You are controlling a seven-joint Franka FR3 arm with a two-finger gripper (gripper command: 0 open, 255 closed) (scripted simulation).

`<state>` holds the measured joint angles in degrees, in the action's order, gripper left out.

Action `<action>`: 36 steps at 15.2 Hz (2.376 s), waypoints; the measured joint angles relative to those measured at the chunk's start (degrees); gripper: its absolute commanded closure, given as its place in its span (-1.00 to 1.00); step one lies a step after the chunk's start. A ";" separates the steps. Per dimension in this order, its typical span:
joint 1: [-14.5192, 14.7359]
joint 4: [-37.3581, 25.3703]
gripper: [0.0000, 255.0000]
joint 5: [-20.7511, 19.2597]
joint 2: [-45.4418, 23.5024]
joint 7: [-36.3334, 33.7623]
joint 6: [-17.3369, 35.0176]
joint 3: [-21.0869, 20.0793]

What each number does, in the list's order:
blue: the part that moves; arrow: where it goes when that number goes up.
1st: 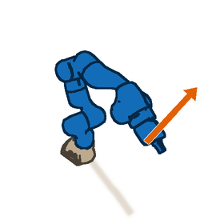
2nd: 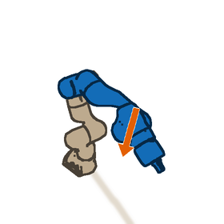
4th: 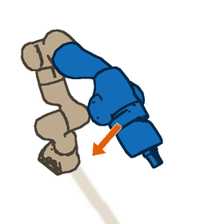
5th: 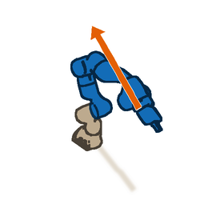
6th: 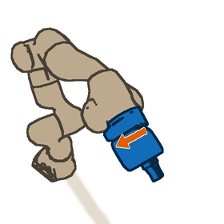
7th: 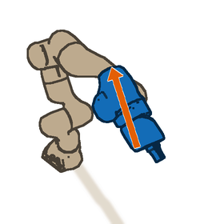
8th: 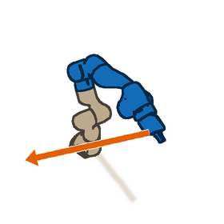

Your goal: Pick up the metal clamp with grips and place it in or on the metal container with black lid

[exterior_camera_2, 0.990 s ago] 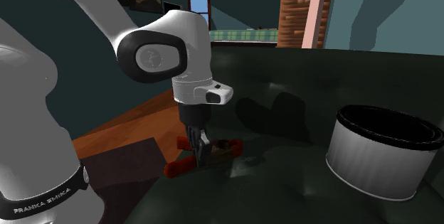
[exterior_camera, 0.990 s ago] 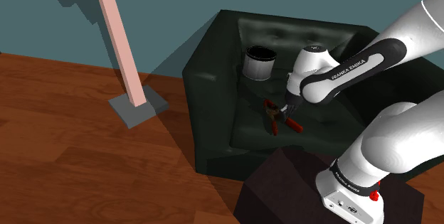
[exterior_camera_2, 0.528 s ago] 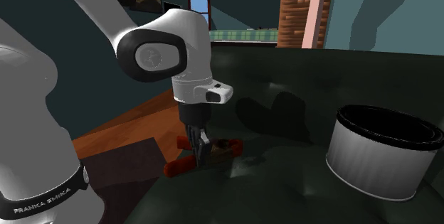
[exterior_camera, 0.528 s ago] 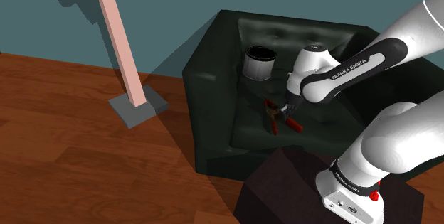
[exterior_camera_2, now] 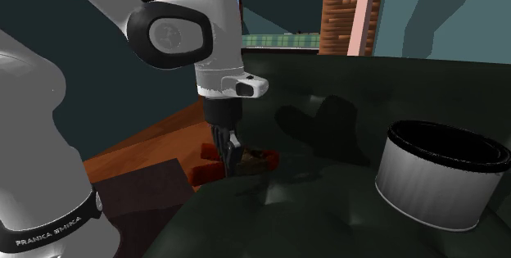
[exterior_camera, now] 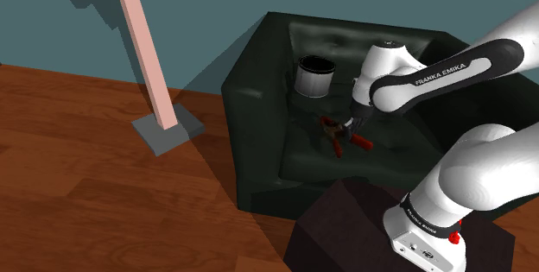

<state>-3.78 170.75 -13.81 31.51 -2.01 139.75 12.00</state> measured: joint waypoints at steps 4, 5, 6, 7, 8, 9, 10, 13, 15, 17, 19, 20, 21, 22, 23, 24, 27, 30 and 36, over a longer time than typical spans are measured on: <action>0.24 -1.42 1.00 0.66 3.56 0.31 -4.96 -0.39; 0.23 -1.76 1.00 0.77 4.39 0.45 -6.13 -0.43; 0.21 -2.11 1.00 0.85 5.07 0.60 -7.15 -0.45; 0.30 -2.67 1.00 1.03 5.66 0.67 -8.30 -0.56; 0.32 -2.99 1.00 1.16 6.42 0.73 -9.38 -0.66; 0.37 -3.40 1.00 1.32 7.29 0.80 -10.64 -0.79; 0.59 -3.93 1.00 1.61 7.90 0.67 -11.79 -1.05; 0.66 -5.28 1.00 1.99 10.01 0.95 -15.23 -1.34; 0.68 -6.35 1.00 2.18 10.79 1.17 -17.09 -1.44; 0.80 -7.36 1.00 2.48 11.91 1.24 -19.21 -1.70; 0.96 -8.58 1.00 2.80 12.67 1.27 -21.18 -1.98; 1.00 -9.26 1.00 2.92 13.02 1.37 -22.22 -2.06; 1.18 -9.83 1.00 3.17 13.34 1.23 -23.12 -2.32; 1.23 -10.52 1.00 3.26 13.24 1.30 -23.72 -2.35; 1.24 -11.04 1.00 3.33 13.56 1.39 -24.54 -2.41; 1.27 -11.95 1.00 3.46 13.82 1.52 -25.69 -2.48; 1.37 -13.62 1.00 3.77 14.78 1.63 -28.34 -2.80; 1.44 -15.59 1.00 4.04 15.41 1.84 -30.92 -3.03; 1.56 -21.51 1.00 3.89 10.36 3.28 -31.64 -1.81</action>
<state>-2.22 149.24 -9.92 41.87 1.27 108.12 10.20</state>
